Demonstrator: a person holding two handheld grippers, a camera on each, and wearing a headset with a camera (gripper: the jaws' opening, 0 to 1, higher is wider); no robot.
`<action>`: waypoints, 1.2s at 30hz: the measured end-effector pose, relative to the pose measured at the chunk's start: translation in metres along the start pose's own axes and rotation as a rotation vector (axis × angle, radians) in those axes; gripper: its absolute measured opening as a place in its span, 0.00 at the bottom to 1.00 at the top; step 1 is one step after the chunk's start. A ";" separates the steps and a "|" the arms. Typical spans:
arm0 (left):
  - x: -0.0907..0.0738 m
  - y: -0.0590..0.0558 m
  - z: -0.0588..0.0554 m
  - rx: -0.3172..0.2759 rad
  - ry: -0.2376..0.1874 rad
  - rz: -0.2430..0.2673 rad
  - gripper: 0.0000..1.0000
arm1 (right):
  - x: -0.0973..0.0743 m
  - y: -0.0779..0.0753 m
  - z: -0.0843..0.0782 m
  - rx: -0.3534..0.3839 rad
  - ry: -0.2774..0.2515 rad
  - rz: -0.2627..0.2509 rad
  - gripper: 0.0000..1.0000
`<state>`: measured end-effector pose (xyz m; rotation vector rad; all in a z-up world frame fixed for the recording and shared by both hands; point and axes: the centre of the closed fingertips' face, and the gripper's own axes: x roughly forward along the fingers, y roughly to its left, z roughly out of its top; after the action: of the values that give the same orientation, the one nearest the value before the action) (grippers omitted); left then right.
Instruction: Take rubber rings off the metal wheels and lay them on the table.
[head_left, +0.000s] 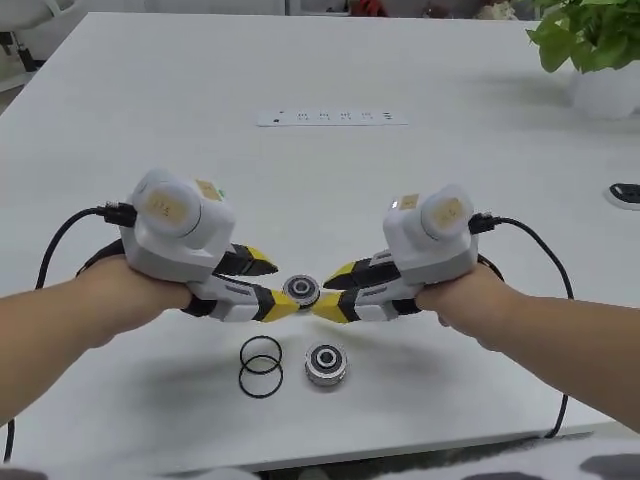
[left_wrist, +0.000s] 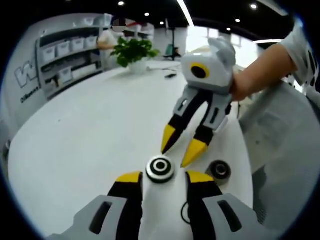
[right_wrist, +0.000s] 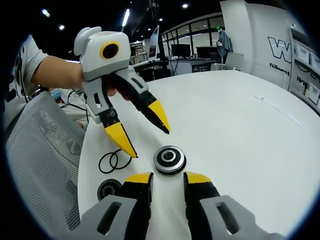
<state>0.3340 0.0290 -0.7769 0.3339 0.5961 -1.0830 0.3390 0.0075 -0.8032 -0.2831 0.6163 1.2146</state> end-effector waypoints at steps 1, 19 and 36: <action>0.001 0.000 0.000 0.000 0.002 -0.002 0.34 | 0.000 0.000 0.000 0.001 -0.001 0.000 0.22; 0.013 0.001 0.001 -0.014 0.001 -0.007 0.27 | 0.001 0.001 0.000 0.008 -0.012 0.001 0.21; 0.024 0.003 0.002 -0.009 -0.002 -0.001 0.18 | 0.001 -0.001 0.000 0.015 -0.016 -0.006 0.21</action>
<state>0.3453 0.0125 -0.7900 0.3247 0.5995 -1.0812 0.3399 0.0081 -0.8038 -0.2627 0.6100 1.2048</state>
